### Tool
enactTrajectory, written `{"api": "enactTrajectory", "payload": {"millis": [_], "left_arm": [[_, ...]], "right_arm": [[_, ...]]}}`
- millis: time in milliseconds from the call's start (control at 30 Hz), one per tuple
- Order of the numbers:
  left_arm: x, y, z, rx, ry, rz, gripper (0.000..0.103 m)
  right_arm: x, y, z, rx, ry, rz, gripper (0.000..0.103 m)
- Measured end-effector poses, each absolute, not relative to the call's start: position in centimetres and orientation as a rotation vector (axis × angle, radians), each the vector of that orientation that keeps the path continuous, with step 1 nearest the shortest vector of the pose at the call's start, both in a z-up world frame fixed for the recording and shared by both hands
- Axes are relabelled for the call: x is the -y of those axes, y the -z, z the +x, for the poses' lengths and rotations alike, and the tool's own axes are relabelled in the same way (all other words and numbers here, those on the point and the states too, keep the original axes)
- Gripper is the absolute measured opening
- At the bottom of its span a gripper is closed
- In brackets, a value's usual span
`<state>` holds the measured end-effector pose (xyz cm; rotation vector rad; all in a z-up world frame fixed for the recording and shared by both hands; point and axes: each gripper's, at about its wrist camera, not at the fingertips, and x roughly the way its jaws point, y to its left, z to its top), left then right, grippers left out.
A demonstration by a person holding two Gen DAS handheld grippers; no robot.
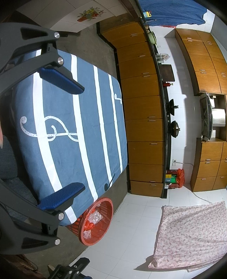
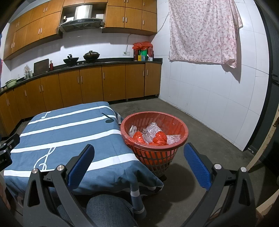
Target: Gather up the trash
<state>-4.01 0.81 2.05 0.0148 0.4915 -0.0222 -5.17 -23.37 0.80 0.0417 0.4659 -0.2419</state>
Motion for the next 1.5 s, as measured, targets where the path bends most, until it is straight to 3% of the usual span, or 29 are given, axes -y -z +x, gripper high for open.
{"api": "enactTrajectory", "payload": {"millis": [1500], "left_arm": [[-0.63,-1.65,-4.17,-0.497,0.024,0.018,0.099]], "right_arm": [[23.42,-0.85,-5.16,-0.467,0.242,0.042,0.101]]}}
